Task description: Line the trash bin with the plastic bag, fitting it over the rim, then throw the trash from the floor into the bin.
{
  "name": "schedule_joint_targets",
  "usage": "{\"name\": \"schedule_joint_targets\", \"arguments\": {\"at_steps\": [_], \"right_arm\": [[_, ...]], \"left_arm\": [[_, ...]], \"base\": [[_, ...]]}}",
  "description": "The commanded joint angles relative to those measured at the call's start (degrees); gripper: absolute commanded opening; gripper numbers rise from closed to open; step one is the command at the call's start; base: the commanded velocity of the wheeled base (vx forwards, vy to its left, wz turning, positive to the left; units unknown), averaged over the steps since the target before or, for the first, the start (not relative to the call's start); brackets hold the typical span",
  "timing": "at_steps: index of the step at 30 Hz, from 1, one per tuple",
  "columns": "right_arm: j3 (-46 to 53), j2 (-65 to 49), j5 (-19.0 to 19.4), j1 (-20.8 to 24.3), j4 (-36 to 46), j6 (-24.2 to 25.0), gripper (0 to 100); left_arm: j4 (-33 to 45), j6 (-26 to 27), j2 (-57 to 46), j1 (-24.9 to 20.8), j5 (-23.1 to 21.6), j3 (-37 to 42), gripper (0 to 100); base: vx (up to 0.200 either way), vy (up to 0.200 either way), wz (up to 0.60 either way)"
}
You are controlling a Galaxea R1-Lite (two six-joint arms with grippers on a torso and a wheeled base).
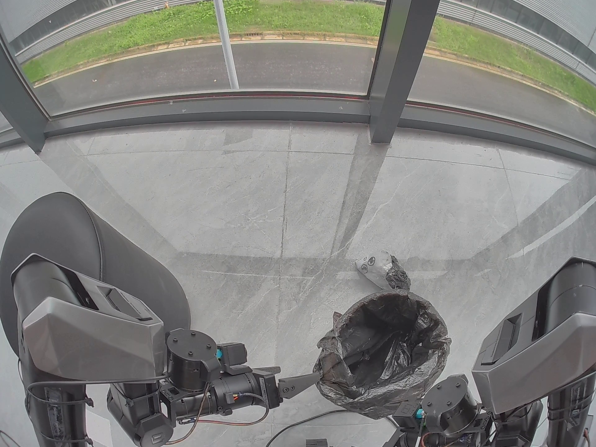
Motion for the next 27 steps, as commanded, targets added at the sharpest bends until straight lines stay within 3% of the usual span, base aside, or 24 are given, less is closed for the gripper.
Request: {"name": "schedule_joint_targets", "arguments": {"at_steps": [1,7,12,18,19,20,27], "right_arm": [[0.92,0.14,0.1,-0.09,-0.03,0.36,100],[0.75,-0.39,-2.01,-0.09,-1.35,2.74,100],[0.75,-3.47,-9.21,-1.76,-3.9,2.74,100],[0.66,-4.7,-9.48,-5.37,-3.9,2.3,100],[0.22,-2.32,-8.86,-9.23,-3.9,2.3,100],[0.22,-1.36,-8.77,-10.11,-3.9,2.39,100],[0.84,2.95,-5.61,-10.82,-3.9,2.83,100]], "left_arm": [[-0.01,-0.05,0.84,-0.08,0.03,-0.41,100],[-0.01,-0.05,1.19,-0.08,0.03,-0.76,100],[-0.1,-0.05,1.28,-0.08,0.03,-0.93,100],[-0.01,-0.05,1.36,-0.08,0.03,-1.02,100],[-0.01,-0.05,1.36,-0.43,0.03,-1.11,100],[-0.1,-0.05,1.36,-0.61,0.03,-1.11,100],[-0.1,-0.05,1.36,-0.61,0.3,-1.02,100]], "base": [[0.0,0.0,0.0],[0.0,0.0,0.0],[0.0,0.0,0.0],[0.0,0.0,0.0],[0.0,0.0,0.0],[0.0,0.0,0.0],[0.0,0.0,0.0]]}}
